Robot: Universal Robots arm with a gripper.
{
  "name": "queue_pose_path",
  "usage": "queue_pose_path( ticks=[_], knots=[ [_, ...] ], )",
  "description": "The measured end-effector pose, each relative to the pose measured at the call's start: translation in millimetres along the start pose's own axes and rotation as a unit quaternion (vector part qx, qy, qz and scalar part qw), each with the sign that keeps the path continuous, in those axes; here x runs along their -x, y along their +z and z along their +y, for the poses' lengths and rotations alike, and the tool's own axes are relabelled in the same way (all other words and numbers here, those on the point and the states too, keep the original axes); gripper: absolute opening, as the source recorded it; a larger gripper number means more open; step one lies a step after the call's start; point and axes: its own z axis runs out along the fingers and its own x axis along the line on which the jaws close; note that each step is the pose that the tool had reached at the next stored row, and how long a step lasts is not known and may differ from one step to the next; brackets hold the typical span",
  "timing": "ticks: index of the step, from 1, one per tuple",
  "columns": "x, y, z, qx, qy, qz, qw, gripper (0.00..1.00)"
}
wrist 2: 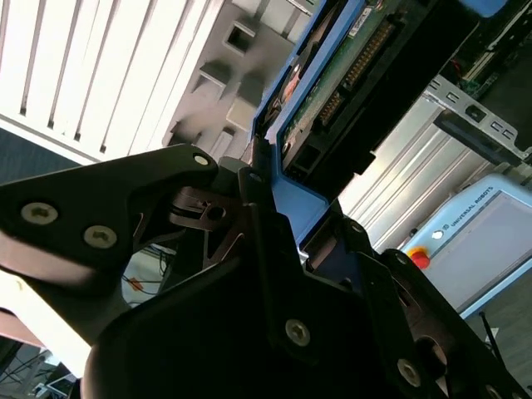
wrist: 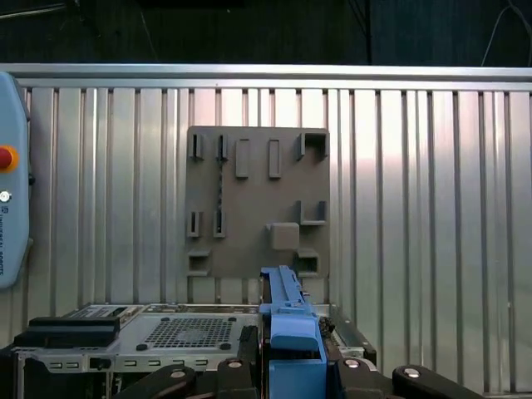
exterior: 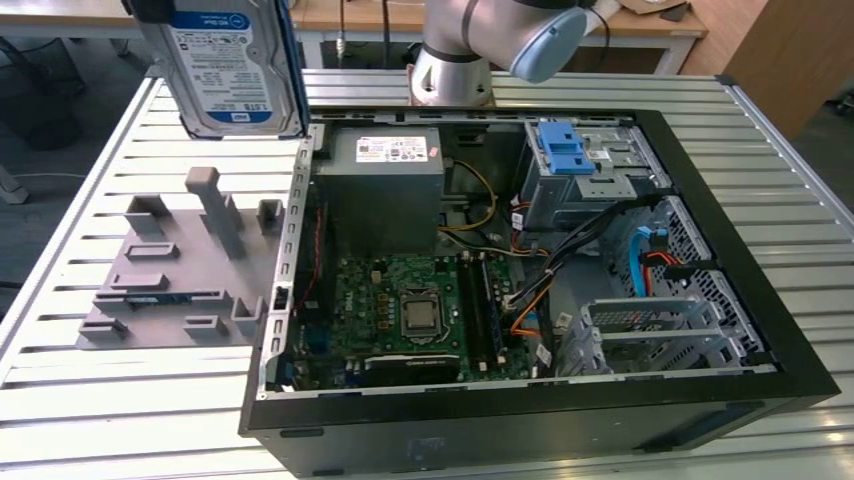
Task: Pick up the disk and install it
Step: 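Pick up the disk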
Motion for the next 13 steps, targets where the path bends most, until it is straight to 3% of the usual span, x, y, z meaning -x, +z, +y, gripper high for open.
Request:
queue_pose_path(
  ticks=[13],
  knots=[
    [-7.5,-1.0,-37.1,0.0000,0.000,0.0000,1.0000,0.36]
  ],
)
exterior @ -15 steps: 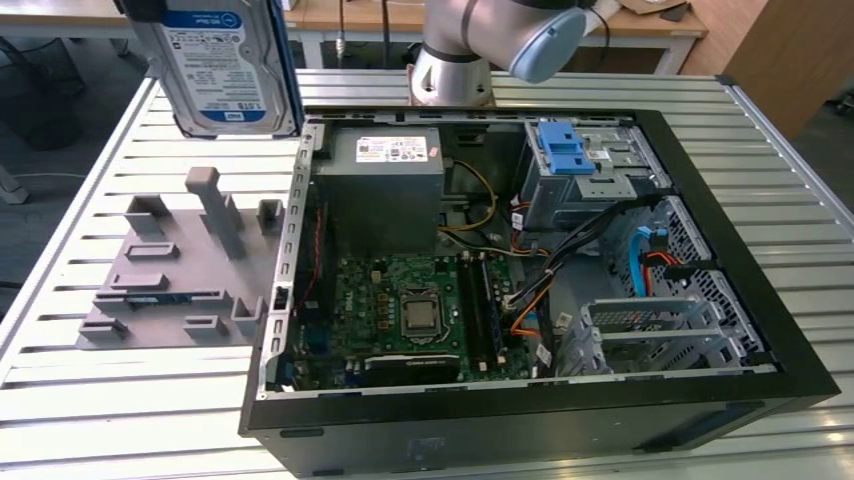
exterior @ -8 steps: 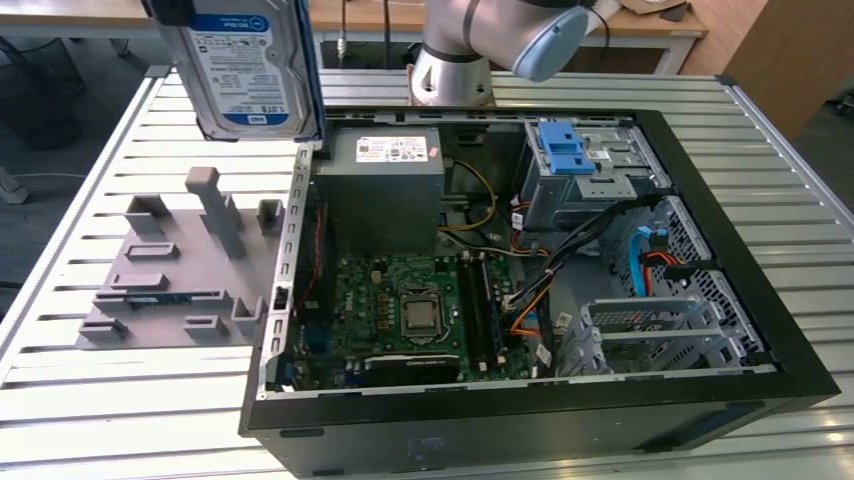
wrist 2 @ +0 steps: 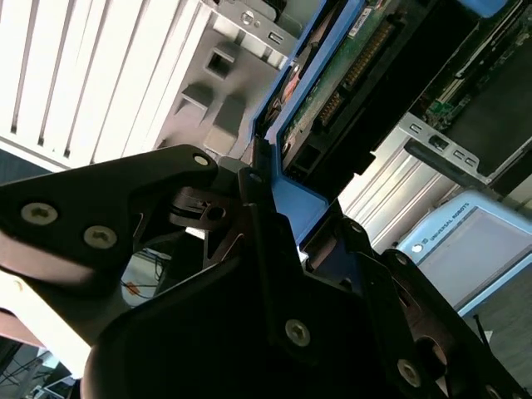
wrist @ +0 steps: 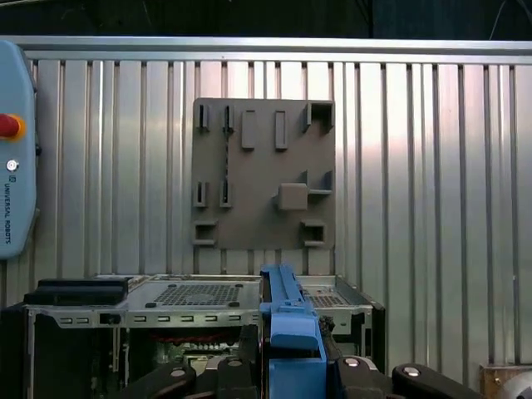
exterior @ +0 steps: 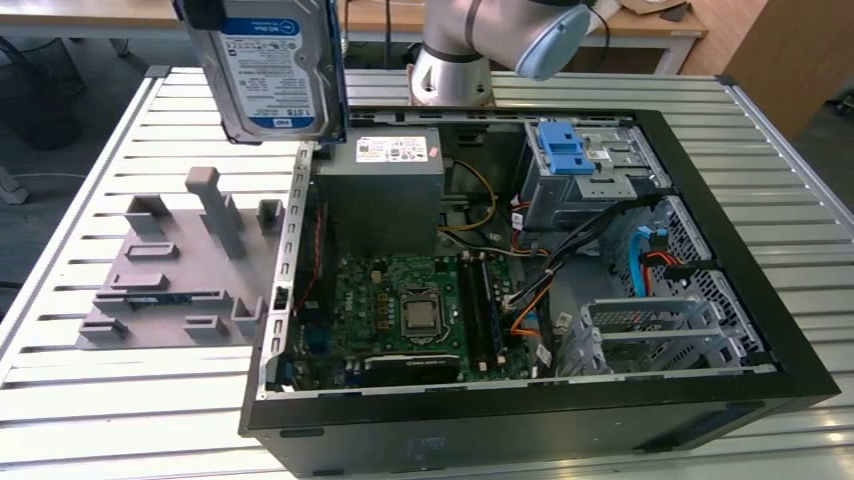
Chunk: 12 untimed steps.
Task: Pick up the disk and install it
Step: 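Pick up the disk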
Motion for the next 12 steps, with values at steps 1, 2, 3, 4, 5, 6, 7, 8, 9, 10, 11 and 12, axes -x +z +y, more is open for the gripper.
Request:
queue_pose_path(
  ticks=[1,2,3,4,5,6,7,8,9,10,11,12],
  knots=[
    [-0.6,-0.1,-2.7,0.0000,0.000,0.0000,1.0000,0.36],
    [-1.1,-0.2,-5.4,0.0000,0.000,0.0000,1.0000,0.36],
    [-1.8,-0.3,-8.3,0.0000,0.000,0.0000,1.0000,0.36],
    [-2.4,-0.3,-11.0,0.0000,0.000,0.0000,1.0000,0.36],
    [-3.0,-0.4,-13.7,0.0000,0.000,0.0000,1.0000,0.36],
    [-3.6,-0.5,-16.4,0.0000,0.000,0.0000,1.0000,0.36],
    [-4.2,-0.5,-19.1,0.0000,0.000,0.0000,1.0000,0.36],
    [-4.8,-0.6,-21.8,0.0000,0.000,0.0000,1.0000,0.36],
    [-5.4,-0.7,-24.5,0.0000,0.000,0.0000,1.0000,0.36],
    [-5.9,-0.8,-26.7,0.0000,0.000,0.0000,1.0000,0.36],
    [-6.1,-0.8,-28.1,0.0000,0.000,0.0000,1.0000,0.36],
    [-6.1,-0.8,-28.4,0.0000,0.000,0.0000,1.0000,0.36]
  ],
)
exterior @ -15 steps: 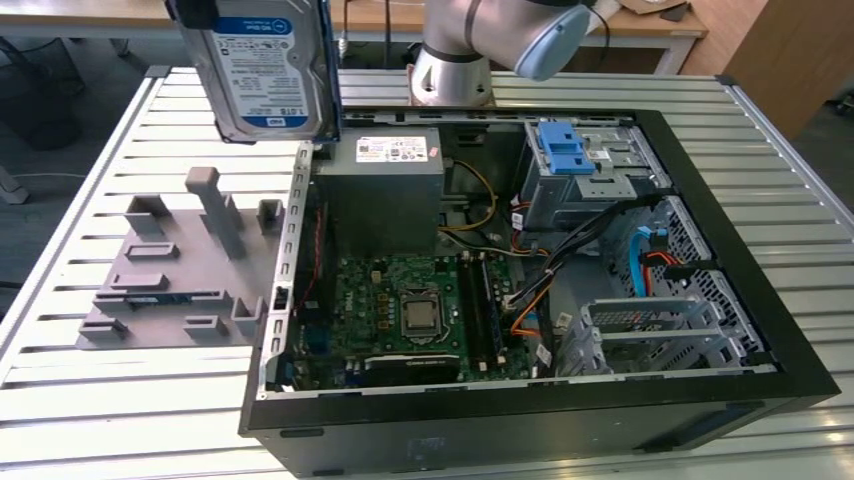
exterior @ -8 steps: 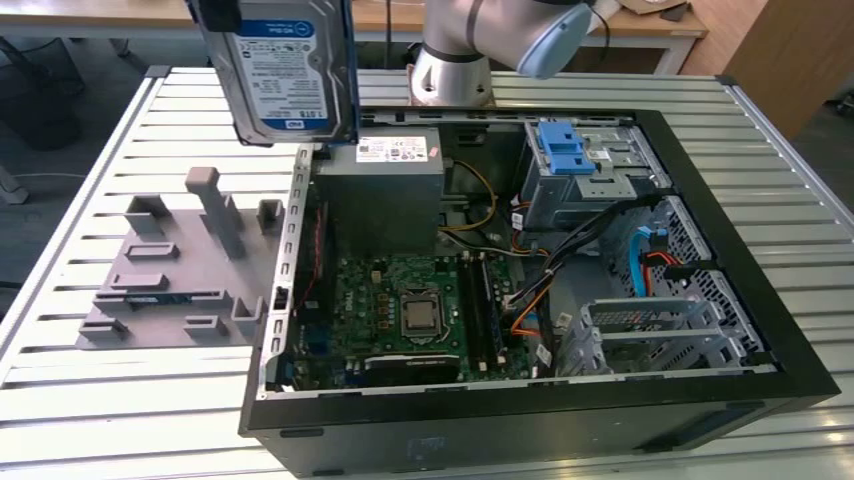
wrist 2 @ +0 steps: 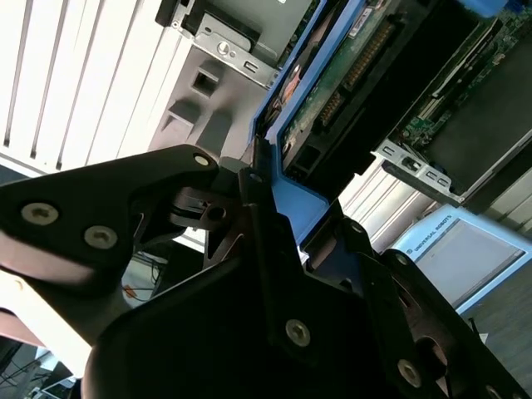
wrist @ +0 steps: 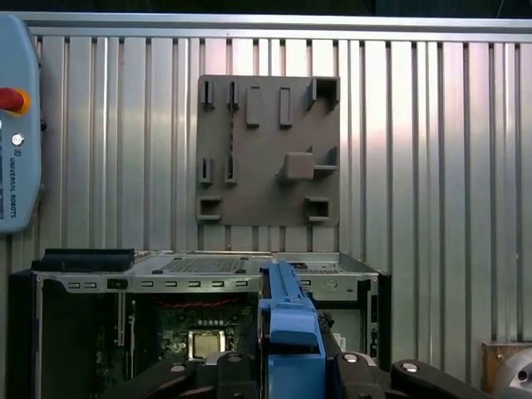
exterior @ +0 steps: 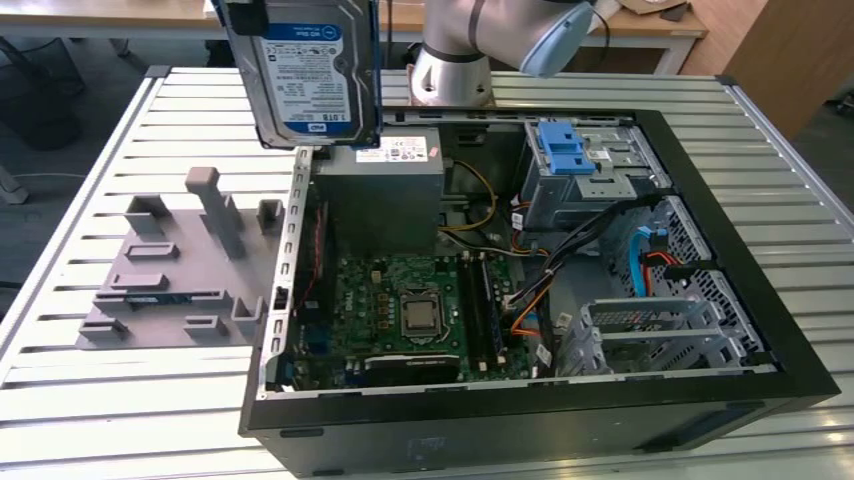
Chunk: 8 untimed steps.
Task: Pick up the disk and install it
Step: 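Pick up the disk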
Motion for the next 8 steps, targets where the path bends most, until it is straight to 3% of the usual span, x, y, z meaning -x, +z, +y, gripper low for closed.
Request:
queue_pose_path(
  ticks=[8],
  knots=[
    [-0.1,0.0,-0.3,-0.0001,0.000,0.0000,1.0000,0.36]
  ],
)
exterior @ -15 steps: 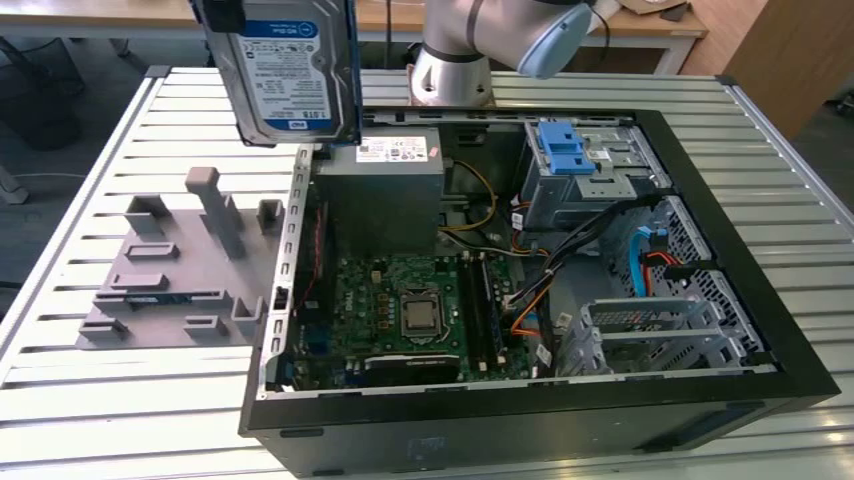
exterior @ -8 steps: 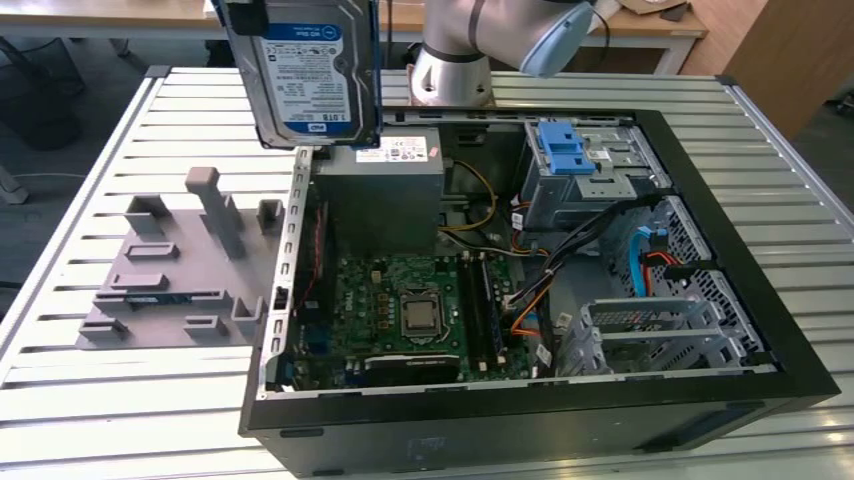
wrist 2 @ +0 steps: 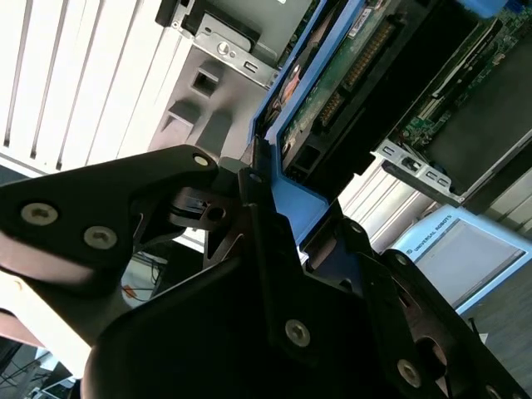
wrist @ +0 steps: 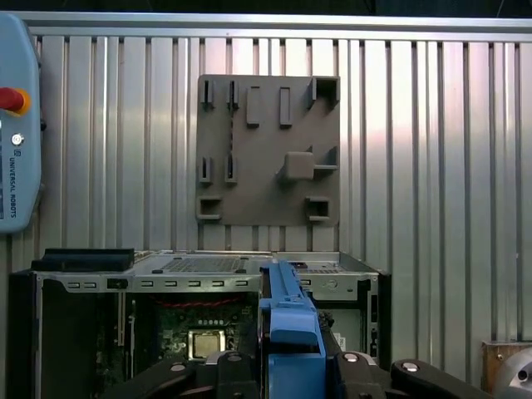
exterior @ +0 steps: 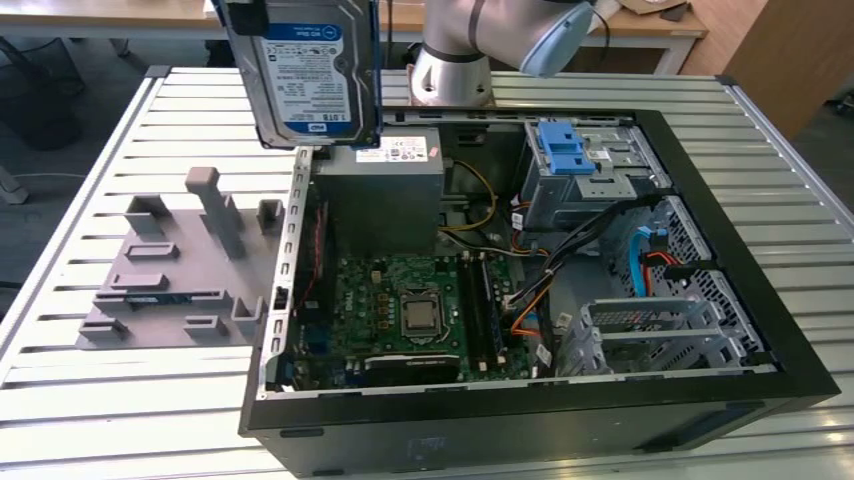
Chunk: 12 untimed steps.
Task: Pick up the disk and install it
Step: 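Pick up the disk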
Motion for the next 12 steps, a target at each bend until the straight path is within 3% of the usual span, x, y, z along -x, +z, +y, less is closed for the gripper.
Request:
queue_pose_path(
  ticks=[4,12],
  knots=[
    [-1.6,-0.1,-3.3,0.0000,0.000,0.0000,1.0000,0.36],
    [-6.6,-0.6,-19.5,0.0001,0.000,0.0000,1.0000,0.36]
  ],
)
